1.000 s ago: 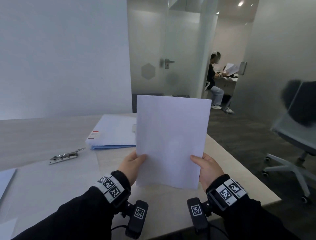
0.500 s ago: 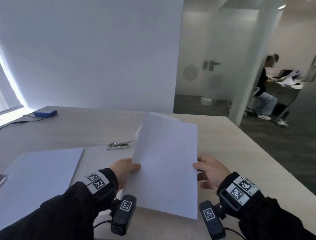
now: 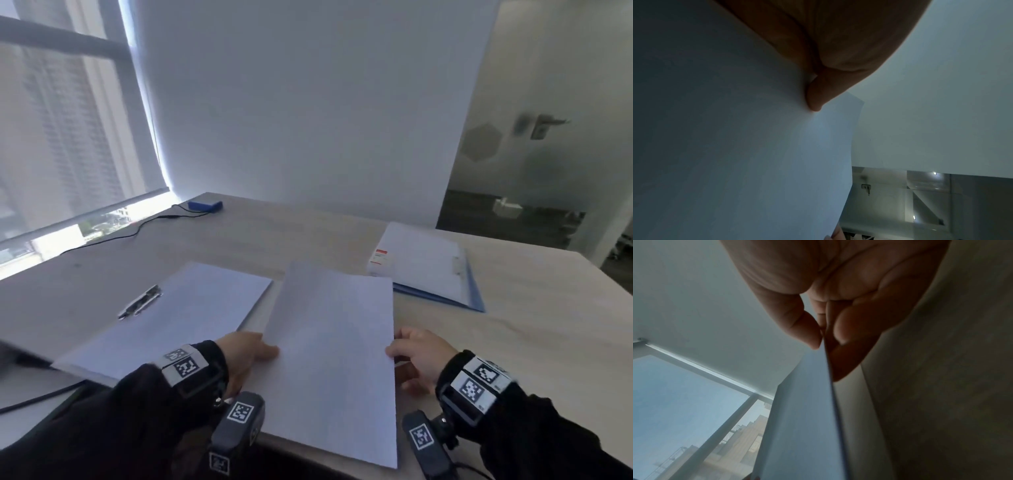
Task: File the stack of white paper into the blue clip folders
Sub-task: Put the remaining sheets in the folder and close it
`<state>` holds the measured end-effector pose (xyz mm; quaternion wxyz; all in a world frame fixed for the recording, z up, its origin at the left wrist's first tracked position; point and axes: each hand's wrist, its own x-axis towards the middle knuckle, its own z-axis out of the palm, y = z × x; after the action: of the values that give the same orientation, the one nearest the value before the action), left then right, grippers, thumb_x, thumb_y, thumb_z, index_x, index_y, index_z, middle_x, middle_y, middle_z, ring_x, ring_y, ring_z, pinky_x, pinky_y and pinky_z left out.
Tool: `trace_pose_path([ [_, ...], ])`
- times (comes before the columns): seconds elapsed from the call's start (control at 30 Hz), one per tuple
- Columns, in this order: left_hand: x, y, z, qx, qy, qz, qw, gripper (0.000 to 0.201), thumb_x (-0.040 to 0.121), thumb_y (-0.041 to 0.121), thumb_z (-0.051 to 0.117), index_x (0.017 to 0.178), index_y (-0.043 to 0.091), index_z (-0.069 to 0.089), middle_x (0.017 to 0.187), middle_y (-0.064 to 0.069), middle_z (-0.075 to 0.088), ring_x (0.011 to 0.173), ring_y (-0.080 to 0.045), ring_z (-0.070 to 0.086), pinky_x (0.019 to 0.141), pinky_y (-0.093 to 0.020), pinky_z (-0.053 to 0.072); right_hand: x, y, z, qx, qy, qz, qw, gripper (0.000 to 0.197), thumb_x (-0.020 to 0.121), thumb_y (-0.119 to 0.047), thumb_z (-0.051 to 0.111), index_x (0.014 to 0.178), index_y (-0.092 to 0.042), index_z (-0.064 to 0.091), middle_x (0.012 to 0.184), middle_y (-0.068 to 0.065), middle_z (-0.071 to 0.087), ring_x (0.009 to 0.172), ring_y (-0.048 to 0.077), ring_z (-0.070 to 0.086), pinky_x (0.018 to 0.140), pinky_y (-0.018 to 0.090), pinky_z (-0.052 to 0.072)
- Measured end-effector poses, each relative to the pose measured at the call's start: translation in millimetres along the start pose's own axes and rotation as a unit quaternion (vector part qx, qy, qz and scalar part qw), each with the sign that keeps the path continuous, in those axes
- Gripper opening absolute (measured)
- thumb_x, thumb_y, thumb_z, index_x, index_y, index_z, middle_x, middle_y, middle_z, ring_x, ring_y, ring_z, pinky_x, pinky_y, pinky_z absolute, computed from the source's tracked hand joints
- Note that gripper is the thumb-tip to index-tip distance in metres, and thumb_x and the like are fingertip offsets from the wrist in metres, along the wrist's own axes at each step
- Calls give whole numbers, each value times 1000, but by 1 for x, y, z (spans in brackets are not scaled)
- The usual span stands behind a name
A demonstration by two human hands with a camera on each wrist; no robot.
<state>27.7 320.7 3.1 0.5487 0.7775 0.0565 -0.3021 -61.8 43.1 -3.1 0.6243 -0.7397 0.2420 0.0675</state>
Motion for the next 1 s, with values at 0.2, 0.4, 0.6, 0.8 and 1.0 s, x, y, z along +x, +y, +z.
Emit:
trace_pose_path([
  [0.2,2,4,-28,109,53,-9,993,57,82,10,70,135,2,49,134,-29,53,123,-44,53,104,-48,44,3,-2,14,33,-28,35,998,10,90,-17,56,94,-10,61,68,11,66,45,20,61,35,18,40],
  [0.4,10,-2,-38,104,49,-16,993,57,82,4,70,135,1,48,114,-23,62,105,-37,62,99,-43,48,13,-4,21,28,-19,45,998,9,93,-9,52,92,-6,60,60,11,67,41,16,62,32,17,43],
  [0.6,16,2,-34,127,45,6,991,56,85,4,67,136,0,46,93,-31,68,85,-43,68,80,-32,49,19,-4,22,39,18,42,998,23,91,-14,58,108,0,63,66,12,68,42,16,63,34,18,45],
  [0.8,-5,20,-31,175,48,-64,981,50,89,32,57,58,-6,46,22,-6,34,16,-18,29,46,-22,31,18,-8,19,59,31,38,997,24,88,-21,64,103,-2,63,64,11,69,43,15,61,37,19,46],
  [1.0,-1,29,-32,134,18,-85,987,36,89,33,59,68,6,49,41,-4,54,35,-19,50,45,-18,37,21,-8,19,75,33,26,996,31,86,-19,66,114,-6,64,71,12,68,46,15,62,38,21,47],
])
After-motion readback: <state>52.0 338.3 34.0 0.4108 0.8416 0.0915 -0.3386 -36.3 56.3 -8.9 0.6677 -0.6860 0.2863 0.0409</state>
